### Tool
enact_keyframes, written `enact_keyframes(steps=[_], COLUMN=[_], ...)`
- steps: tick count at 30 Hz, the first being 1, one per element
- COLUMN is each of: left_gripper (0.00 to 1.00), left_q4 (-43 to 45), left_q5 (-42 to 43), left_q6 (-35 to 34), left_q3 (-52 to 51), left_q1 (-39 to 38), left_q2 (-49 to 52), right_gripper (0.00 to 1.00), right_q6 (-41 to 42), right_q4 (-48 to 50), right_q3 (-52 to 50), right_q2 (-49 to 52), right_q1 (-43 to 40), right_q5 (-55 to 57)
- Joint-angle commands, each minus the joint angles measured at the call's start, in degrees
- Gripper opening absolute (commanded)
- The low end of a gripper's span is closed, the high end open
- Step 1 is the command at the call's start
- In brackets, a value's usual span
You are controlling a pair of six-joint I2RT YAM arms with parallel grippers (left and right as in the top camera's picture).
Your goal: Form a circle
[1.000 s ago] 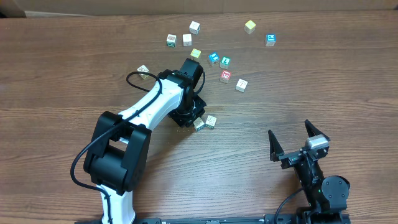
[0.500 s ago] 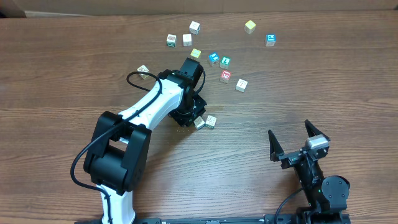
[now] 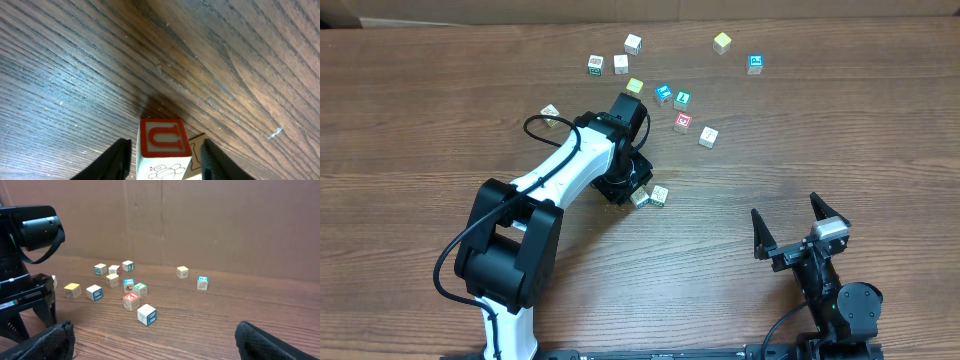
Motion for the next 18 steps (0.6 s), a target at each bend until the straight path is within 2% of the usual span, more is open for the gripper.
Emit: enact_keyframes(steps=[1, 18], left_gripper=[0.39, 0.38], left_q4=[0.0, 0.0], left_q5=[0.7, 1.3], left_q6=[-0.5, 0.0], left_q3=[0.2, 0.2], left_q1=[0.1, 0.1], left_q2=[0.6, 0.6], right_gripper=[1.00, 1.00], right_q6=[-0.1, -0.1], right_q4=[0.3, 0.3], right_q3=[-0.6, -0.6], right_q2=[-0.5, -0.5], right_q1=[-0.1, -0.1], right_q5=[0.1, 0.1])
